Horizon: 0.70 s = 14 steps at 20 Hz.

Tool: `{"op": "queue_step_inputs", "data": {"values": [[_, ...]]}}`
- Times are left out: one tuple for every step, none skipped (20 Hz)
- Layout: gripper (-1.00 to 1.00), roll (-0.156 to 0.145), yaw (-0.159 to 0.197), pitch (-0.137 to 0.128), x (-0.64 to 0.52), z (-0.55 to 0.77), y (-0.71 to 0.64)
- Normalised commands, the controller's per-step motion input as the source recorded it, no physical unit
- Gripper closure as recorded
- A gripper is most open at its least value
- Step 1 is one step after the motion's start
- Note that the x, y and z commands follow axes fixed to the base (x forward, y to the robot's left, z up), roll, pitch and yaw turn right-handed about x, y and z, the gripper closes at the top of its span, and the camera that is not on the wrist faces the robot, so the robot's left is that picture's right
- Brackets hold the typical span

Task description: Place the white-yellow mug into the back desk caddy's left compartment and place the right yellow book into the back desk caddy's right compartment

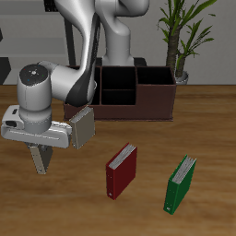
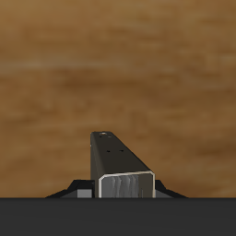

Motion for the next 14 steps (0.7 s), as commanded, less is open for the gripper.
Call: {"op": "queue_step_inputs", "data": {"values": [[1.00, 0.017, -0.024, 0.002, 0.01, -0.01, -0.02], [1.00, -0.020, 0.010, -0.002, -0.06, -0.01, -0.05], [1.00, -0.014, -0.012, -0.001, -0.02, 0.06, -0.03], [1.00, 0.018, -0.007, -0.005, -0.05, 0.10, 0.02], [1.00, -0.015, -0.008, -0.009, -0.11, 0.18, 0.00], [1.00, 0.010, -0.045, -0.014, -0.14, 0.33, 0.16], [1.00, -0.009, -0.076, -0.031, -0.12, 0.44, 0.15], [1.00, -0.110, -0.008, -0.069, -0.16, 0.59, 0.20], [1.00, -0.043, -0.013, -0.048, -0.22, 0.70, 0.34], [1.00, -0.045, -0.033, 0.002, -0.18, 0.79, 0.35], [1.00, -0.113, -0.033, 0.015, -0.23, 0.91, 0.37], [1.00, 0.042, -0.036, -0.185, -0.42, 1.18, 0.55], [1.00, -0.078, -0.030, -0.164, -0.45, 1.15, 0.37], [1.00, -0.078, 0.000, -0.072, -0.30, 0.56, 0.15]]}}
